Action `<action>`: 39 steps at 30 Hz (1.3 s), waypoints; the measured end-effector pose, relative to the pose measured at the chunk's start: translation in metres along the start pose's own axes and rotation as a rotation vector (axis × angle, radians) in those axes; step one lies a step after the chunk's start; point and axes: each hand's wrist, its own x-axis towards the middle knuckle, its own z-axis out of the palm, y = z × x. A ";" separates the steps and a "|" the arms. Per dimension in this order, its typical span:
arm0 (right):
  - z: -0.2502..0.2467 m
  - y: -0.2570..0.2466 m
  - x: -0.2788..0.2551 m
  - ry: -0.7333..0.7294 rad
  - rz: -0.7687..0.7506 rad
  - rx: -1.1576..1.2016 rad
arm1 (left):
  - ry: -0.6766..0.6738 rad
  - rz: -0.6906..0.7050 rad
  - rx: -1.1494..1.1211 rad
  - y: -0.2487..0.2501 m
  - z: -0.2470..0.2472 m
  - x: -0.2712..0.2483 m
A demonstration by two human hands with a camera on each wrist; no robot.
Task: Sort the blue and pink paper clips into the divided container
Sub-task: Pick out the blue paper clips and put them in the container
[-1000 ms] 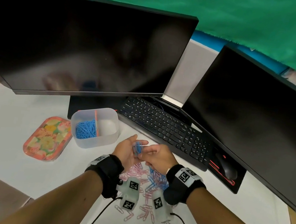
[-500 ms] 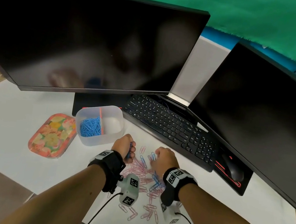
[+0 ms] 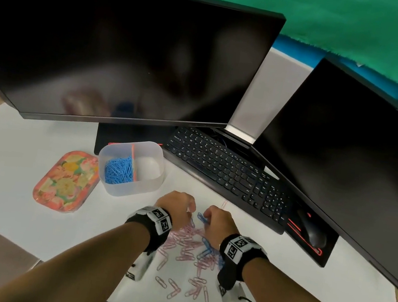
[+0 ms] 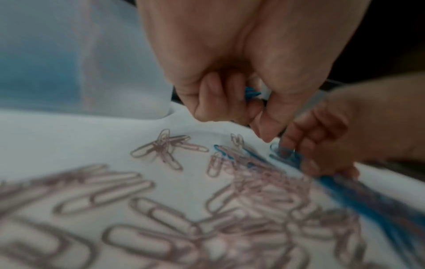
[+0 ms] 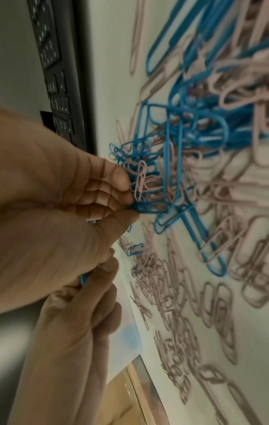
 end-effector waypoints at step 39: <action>-0.011 0.000 -0.005 -0.026 -0.011 -0.041 | -0.025 0.016 0.366 0.002 0.009 0.012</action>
